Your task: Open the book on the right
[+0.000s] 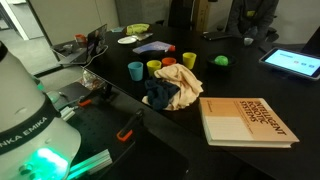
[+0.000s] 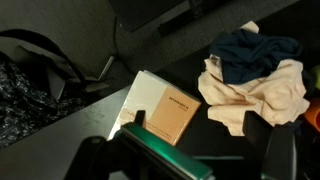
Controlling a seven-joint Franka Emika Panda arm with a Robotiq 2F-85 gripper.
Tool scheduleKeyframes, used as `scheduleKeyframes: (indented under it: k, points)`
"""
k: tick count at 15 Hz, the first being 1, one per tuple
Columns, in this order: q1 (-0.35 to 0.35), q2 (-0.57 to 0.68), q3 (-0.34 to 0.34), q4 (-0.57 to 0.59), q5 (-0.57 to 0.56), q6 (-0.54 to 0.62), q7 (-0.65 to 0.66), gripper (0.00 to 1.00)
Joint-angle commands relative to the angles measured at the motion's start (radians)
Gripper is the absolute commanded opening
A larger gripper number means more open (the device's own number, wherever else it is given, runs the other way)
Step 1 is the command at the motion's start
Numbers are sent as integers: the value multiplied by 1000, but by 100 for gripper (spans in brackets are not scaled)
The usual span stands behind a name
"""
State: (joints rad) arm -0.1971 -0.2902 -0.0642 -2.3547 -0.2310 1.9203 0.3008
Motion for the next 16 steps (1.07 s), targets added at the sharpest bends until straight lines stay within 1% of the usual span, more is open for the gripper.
scheduleKeyframes:
  k: [1,4,5,6,8,10,12,13,16]
  points:
    - [-27,110,-35,2,-4,158,118,100]
    - [-48,207,-91,19,31,253,117,100]
    - [-54,234,-115,22,54,283,81,100]
    - [-65,263,-134,30,57,299,91,100]
    - [-82,308,-173,35,80,349,59,100]
    - [-100,352,-207,40,159,385,13,100]
    - [-115,394,-225,38,265,411,-68,100]
    - [-122,422,-229,37,318,434,-118,100]
    - [-140,499,-229,52,407,469,-209,100]
